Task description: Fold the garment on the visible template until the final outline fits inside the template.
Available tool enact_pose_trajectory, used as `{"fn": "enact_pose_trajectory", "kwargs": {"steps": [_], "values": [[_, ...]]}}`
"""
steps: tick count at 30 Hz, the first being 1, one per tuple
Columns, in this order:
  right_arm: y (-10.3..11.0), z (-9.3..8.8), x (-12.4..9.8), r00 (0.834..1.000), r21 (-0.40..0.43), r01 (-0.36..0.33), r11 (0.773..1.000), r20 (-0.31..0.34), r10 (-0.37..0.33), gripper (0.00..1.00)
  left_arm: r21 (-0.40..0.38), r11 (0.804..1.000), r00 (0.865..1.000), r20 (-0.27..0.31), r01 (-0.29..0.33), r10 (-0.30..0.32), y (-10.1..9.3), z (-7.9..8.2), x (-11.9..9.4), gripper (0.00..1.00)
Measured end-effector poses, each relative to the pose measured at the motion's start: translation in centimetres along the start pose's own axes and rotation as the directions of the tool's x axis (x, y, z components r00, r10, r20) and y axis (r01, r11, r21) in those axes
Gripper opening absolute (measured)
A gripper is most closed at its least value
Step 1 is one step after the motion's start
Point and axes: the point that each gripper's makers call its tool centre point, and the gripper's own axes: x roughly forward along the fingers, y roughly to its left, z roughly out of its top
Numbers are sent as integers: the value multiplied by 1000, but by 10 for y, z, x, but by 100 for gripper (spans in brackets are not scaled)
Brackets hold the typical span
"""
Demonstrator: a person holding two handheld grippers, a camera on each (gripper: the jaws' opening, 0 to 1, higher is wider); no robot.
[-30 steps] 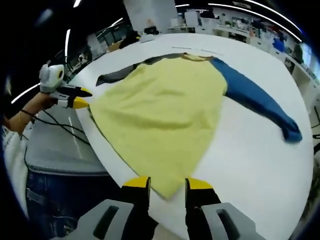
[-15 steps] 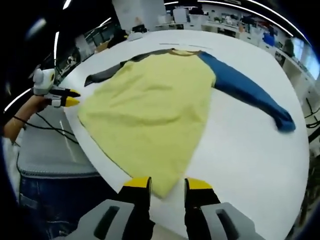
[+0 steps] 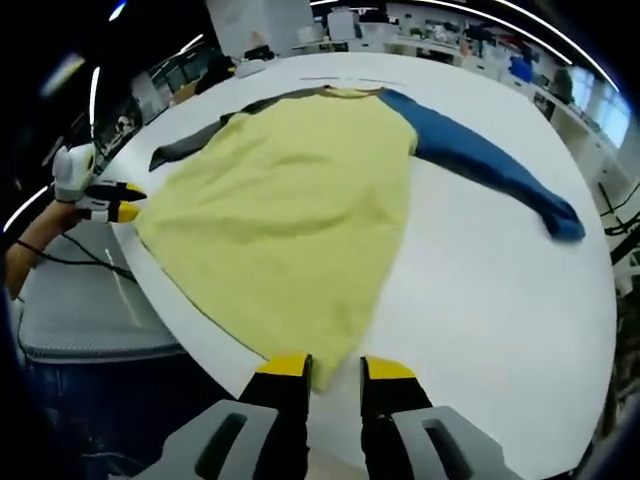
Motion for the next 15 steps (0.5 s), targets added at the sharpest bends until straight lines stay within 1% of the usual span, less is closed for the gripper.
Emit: {"fn": "enact_pose_trajectory", "kwargs": {"steps": [3, 5, 6, 8, 11, 15], "values": [[0, 0, 0, 1000, -1, 1, 1000, -1, -1, 15, -6, 1000, 1000, 1, 4, -4, -1, -1, 0, 25], [0, 0, 0, 1000, 0, 0, 1000, 0, 0, 15, -21, 1000, 999, 26, 20, -20, -3, 2, 0, 26], [0, 0, 0, 1000, 1, -1, 1000, 0, 1, 15, -52, 998, 998, 49, 43, -41, -8, 6, 0, 26], [1, 1, 0, 1000, 0, -1, 1000, 1, 1, 15, -77, 995, 996, 76, 59, -53, -10, 11, 1, 25], [1, 1, 1, 1000, 1, 0, 1000, 3, 0, 15, -108, 992, 994, 86, 70, -61, -13, 16, 2, 25], [2, 0, 1, 1000, -2, 2, 1000, 3, -2, 14, -125, 989, 994, 85, 75, -64, -17, 19, 8, 24]]}}
